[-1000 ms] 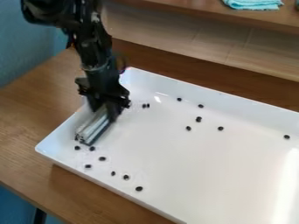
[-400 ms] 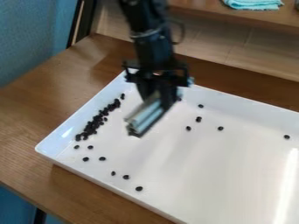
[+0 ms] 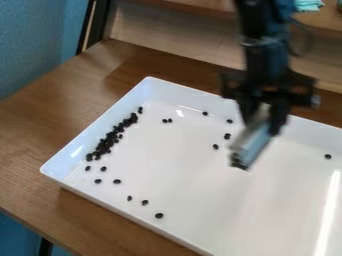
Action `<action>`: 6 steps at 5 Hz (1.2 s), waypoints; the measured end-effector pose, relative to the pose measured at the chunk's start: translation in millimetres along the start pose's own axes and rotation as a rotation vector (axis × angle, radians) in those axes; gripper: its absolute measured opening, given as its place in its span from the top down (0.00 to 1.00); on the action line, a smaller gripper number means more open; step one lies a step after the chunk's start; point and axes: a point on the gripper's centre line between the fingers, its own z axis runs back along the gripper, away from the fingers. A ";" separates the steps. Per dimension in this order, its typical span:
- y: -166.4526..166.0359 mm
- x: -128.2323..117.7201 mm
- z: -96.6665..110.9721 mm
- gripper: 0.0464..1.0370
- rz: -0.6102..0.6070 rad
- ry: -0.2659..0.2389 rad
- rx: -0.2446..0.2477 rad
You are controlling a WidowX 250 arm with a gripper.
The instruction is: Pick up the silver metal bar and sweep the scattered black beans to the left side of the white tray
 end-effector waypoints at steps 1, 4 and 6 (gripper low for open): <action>-43.0 20.6 -34.9 0.66 0.012 0.005 0.037; -96.2 47.7 -111.7 0.66 0.044 -0.021 0.144; -94.5 49.8 -114.1 0.66 0.046 -0.048 0.153</action>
